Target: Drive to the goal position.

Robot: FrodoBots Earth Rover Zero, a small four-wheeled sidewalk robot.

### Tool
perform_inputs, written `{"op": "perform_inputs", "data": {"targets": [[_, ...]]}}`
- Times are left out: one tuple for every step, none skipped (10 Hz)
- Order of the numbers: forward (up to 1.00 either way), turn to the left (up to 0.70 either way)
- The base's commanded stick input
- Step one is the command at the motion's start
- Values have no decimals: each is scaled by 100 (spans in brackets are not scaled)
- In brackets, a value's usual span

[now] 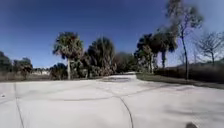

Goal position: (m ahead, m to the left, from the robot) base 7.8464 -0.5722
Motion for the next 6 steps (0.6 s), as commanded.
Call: {"op": "perform_inputs", "data": {"targets": [[100,-18],[100,-18],[100,-18],[100,-19],[100,-20],[100,-20]]}}
